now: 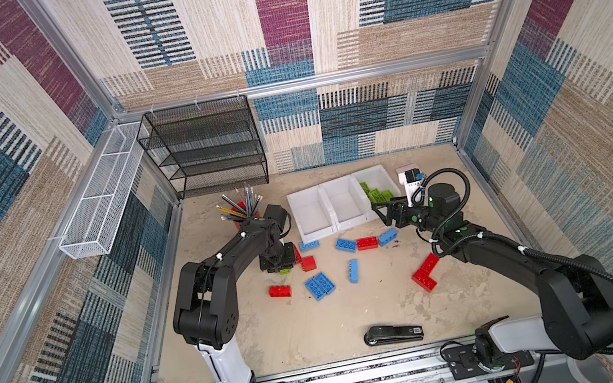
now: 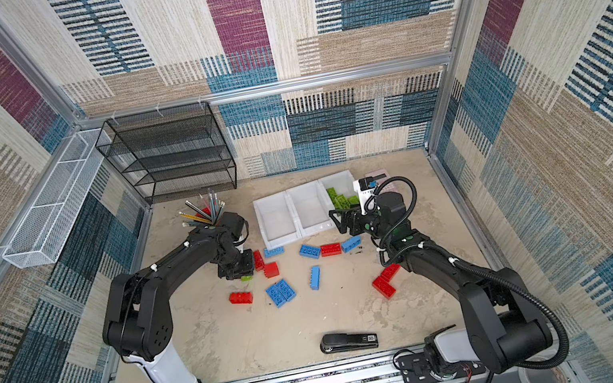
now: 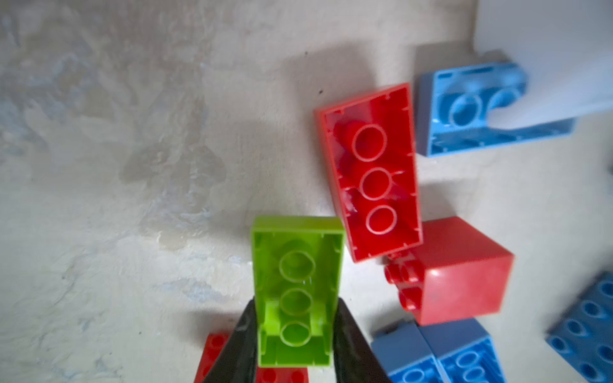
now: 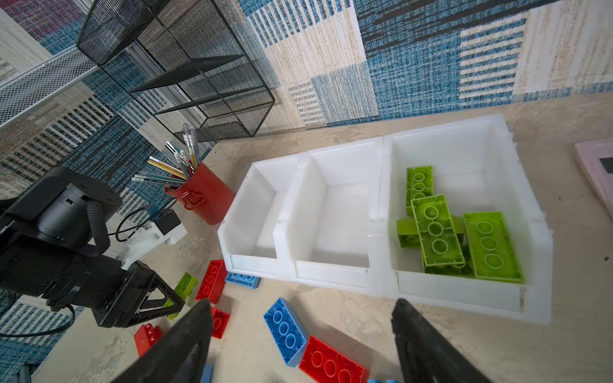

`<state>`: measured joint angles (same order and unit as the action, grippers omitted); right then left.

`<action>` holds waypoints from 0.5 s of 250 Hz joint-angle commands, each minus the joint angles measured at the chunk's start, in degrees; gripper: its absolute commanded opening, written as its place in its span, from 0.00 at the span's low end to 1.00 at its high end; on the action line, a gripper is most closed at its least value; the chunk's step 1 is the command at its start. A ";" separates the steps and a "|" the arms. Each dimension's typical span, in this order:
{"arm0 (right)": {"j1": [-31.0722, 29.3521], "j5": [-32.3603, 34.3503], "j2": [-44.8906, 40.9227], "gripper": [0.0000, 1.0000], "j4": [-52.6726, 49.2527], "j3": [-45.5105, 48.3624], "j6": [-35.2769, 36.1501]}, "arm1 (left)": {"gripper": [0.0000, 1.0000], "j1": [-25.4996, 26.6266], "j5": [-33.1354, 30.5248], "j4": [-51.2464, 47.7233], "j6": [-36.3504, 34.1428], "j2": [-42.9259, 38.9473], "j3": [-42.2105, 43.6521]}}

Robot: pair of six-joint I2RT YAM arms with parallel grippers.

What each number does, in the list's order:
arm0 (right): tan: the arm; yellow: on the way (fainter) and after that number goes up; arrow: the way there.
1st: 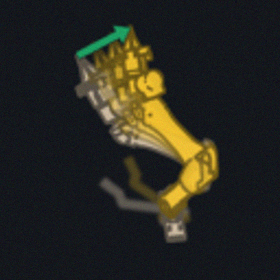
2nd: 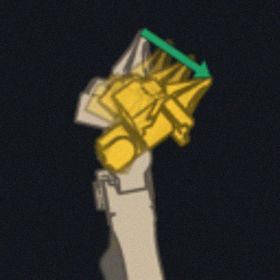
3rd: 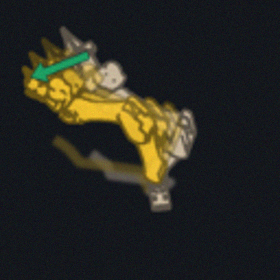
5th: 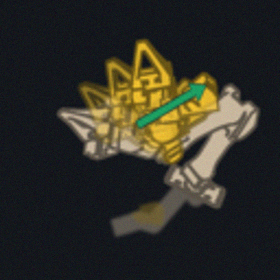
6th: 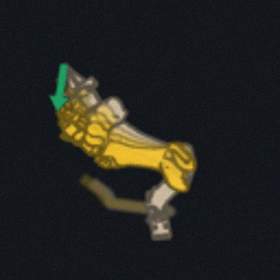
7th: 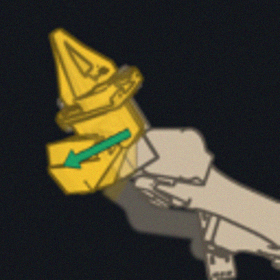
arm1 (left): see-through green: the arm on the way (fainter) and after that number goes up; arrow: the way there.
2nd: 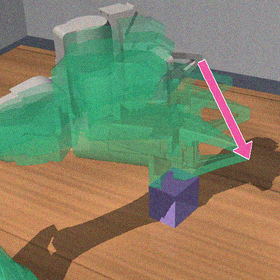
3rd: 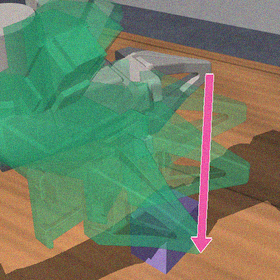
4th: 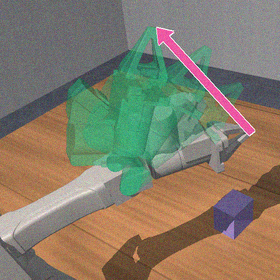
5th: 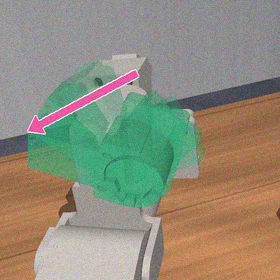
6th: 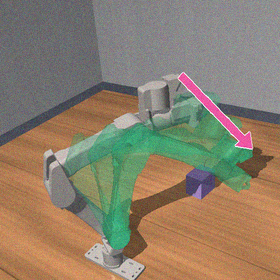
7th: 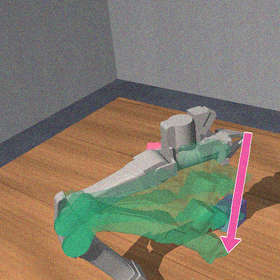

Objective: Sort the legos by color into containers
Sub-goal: 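Lift the brick with the left gripper and carry it over the bin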

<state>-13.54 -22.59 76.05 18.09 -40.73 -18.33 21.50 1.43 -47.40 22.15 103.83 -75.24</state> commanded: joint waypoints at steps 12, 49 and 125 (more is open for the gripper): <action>-0.13 -1.01 -1.23 0.86 0.20 -0.88 -0.92 | 0.30 1.54 0.42 -2.02 -1.01 -2.55 -3.62; -0.68 -1.12 -2.94 0.85 -0.48 -1.02 -1.43 | 0.30 3.12 1.82 -2.90 -1.41 -2.36 -9.50; -0.99 0.90 -12.02 0.87 -1.44 2.51 -1.81 | 0.30 7.78 5.78 -5.01 -1.40 5.17 -27.33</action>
<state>-14.46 -22.65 67.22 16.75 -39.40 -19.49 27.53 4.91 -50.89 21.93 106.24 -96.53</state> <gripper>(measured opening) 0.868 0.347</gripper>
